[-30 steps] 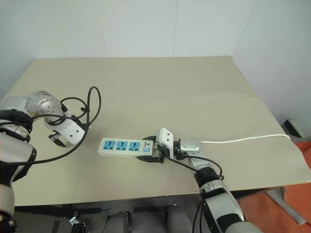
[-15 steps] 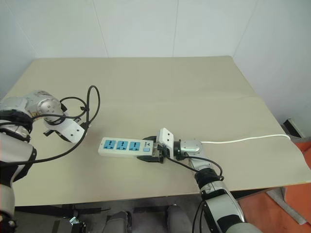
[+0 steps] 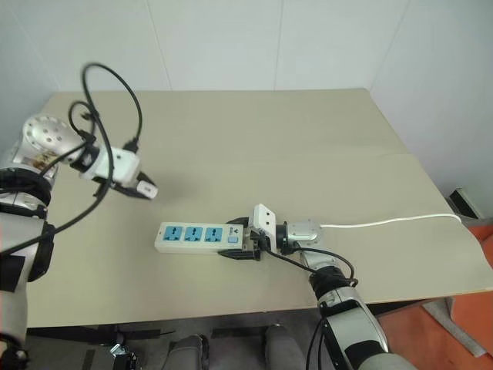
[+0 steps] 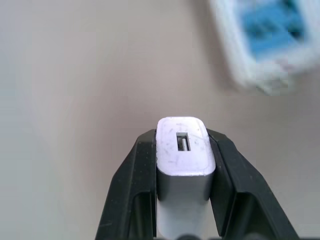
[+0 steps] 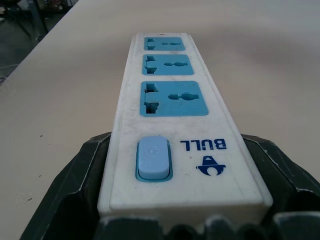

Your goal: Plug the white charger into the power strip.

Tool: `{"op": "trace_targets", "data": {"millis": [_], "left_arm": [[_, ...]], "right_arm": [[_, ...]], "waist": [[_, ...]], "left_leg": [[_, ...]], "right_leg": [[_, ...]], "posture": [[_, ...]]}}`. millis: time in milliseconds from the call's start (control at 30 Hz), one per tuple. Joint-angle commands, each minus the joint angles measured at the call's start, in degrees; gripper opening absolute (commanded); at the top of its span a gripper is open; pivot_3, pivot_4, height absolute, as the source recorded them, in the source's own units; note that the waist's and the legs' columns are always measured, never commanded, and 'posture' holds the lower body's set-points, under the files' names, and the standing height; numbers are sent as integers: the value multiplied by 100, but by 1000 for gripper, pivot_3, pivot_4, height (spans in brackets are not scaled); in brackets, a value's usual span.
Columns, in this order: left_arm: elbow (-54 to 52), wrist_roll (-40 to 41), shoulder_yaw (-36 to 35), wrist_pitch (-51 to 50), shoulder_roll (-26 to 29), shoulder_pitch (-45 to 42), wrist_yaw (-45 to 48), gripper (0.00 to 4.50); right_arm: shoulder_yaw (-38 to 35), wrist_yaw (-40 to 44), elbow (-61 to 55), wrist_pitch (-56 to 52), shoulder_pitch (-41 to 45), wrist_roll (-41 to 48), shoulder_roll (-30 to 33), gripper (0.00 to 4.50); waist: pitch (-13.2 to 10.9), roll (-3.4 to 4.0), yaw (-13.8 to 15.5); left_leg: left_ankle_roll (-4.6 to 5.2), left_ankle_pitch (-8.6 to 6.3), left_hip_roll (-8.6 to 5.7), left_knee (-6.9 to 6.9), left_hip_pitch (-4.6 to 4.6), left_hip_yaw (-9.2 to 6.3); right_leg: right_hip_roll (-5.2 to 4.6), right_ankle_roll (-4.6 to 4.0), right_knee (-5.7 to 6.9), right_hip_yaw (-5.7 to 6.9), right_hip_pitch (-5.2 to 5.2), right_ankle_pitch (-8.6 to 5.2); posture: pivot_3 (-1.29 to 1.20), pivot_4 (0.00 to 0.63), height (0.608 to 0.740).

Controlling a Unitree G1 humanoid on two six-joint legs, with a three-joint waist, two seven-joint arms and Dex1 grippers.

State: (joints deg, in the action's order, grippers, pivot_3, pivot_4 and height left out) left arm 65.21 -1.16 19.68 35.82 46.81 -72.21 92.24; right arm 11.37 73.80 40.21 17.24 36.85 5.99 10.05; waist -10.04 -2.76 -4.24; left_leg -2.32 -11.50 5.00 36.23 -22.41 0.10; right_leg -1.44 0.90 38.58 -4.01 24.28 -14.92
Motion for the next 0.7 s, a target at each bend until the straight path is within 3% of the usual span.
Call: {"op": "trace_targets", "data": {"millis": [33, 100, 233, 433, 567, 700], "left_arm": [[-1468, 1785, -276, -1545, 390, 448, 26, 1019], [-2357, 2523, -524, -2390, 524, 848, 26, 1019], [-3791, 3097, -1295, -3319, 501, 1665, -145, 1019], [-5980, 4161, -2300, -5030, 193, 2983, -1522, 1019], [-6876, 5161, -2535, -6660, 173, 3725, -1973, 1019], [-7387, 5087, -2471, -6787, -189, 4396, -2315, 1019]], "right_arm": [[131, 288, 167, 39, 18, 40, -12, 3429], [145, 375, 261, 41, 56, 54, -40, 3429], [210, 400, 527, 140, 142, -37, -100, 3429], [248, 316, 938, 318, 267, -163, -159, 3429], [251, 347, 961, 376, 275, -179, -164, 3429], [266, 361, 990, 435, 259, -242, -149, 3429]], "waist": [[-2, 4, -19], [-3, 5, -12], [-3, 6, 4], [-2, 5, -25], [-2, 5, -88], [-1, 5, -109]], "left_leg": [[2, -1, 1, 0, 2, 0], [3, -2, 0, 1, 5, -1], [3, -2, 0, 16, 6, -3], [3, -2, 1, 19, 22, -5], [3, -2, 1, 17, 31, -6], [3, -2, 0, 16, 31, -7]], "right_leg": [[0, -11, 3, -3, -1, 6], [-1, -16, 13, -2, -1, 9], [0, -15, 20, 0, -4, 8], [1, -16, 29, -3, -16, 8], [1, -12, 30, -5, -22, 6], [1, -12, 26, -4, -25, 6]], "posture": [[0, 150, 740], [0, 150, 740], [0, 150, 740], [0, 150, 740], [0, 150, 740], [0, 150, 740]]}}
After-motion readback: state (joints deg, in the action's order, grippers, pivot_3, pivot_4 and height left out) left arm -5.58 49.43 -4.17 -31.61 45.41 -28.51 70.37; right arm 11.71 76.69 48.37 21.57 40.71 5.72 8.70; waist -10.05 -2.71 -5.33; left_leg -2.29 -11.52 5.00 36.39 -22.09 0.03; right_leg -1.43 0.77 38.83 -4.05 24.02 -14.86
